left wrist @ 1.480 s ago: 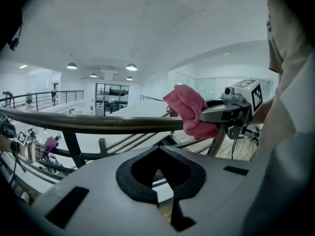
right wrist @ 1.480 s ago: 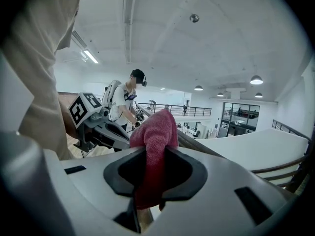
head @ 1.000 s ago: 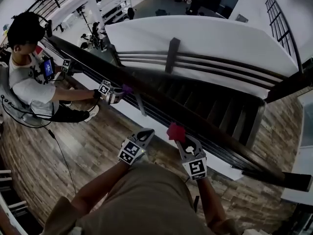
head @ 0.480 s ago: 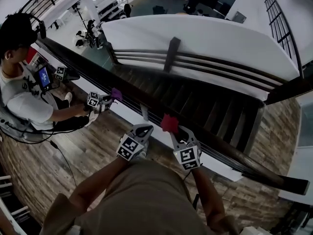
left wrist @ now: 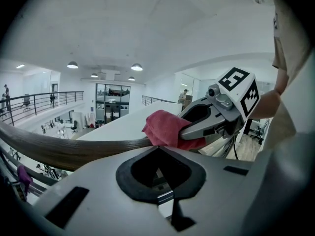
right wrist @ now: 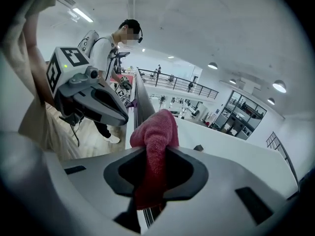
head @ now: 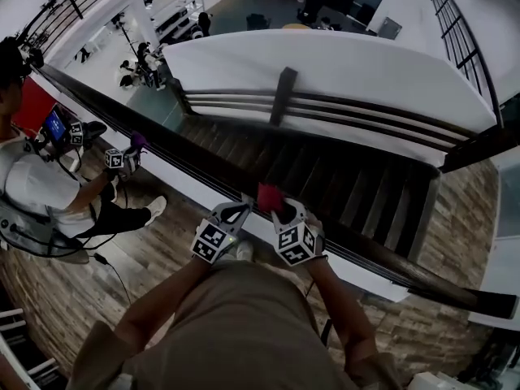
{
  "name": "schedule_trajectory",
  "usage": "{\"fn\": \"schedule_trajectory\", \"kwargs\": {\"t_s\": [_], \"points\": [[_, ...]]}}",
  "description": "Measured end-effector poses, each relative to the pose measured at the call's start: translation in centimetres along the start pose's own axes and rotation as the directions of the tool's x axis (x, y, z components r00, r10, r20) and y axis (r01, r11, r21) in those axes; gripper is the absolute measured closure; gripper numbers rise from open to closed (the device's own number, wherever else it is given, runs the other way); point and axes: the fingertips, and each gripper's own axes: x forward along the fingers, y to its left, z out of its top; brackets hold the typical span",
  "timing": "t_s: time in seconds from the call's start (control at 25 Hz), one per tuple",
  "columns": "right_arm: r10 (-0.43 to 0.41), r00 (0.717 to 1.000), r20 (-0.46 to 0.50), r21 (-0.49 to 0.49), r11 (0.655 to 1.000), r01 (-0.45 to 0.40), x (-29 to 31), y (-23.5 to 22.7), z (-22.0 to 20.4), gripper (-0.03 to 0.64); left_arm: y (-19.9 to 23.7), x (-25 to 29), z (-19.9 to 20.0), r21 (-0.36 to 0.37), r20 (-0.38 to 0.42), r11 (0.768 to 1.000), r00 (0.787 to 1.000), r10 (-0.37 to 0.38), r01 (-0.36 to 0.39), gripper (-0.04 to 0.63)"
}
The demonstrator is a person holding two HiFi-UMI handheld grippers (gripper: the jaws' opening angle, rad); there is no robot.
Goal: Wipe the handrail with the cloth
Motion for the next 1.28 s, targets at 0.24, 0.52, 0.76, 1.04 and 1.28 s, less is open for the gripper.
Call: {"fn": "schedule_trajectory", "kwargs": {"t_s": [0.24, 0.52, 0.76, 1.04, 1.28], "points": [[0.036, 0.996, -0.084, -0.004, 0.999, -0.036, 3.8, 0.2, 1.2, 0.532, 2.5, 0.5, 0.3, -0.005, -0.001, 1.0, 1.0, 0.001, -0.001, 0.58], [0.132, 0.981, -0.14, 0.172, 0.979, -0.107, 5.2, 0.9, 0.4, 0.532, 3.5, 0.6, -0.6, -0.021, -0.013, 1.0, 1.0, 0.008, -0.008, 0.58], [0.151, 0.979, -0.137, 0.152, 0.98, -0.13, 5.0, 1.6, 0.1, 0.532, 3.4, 1.7, 0.0, -0.015, -0.014, 1.0, 1.0, -0.015, 0.015, 0.58], [0.149, 0.98, -0.129, 0.207, 0.971, -0.12, 4.5, 1.3, -0.4, 0.524, 2.3, 2.5, 0.2, 0.0, -0.022, 0.998, 0.998, -0.056, 0.056, 0.58], [0.138, 0.983, -0.123, 0.253, 0.962, -0.103, 3.7, 0.8, -1.8, 0.52, 0.8, 2.9, -0.3, 0.028, -0.039, 0.995, 0.995, -0.092, 0.093, 0.58]]}}
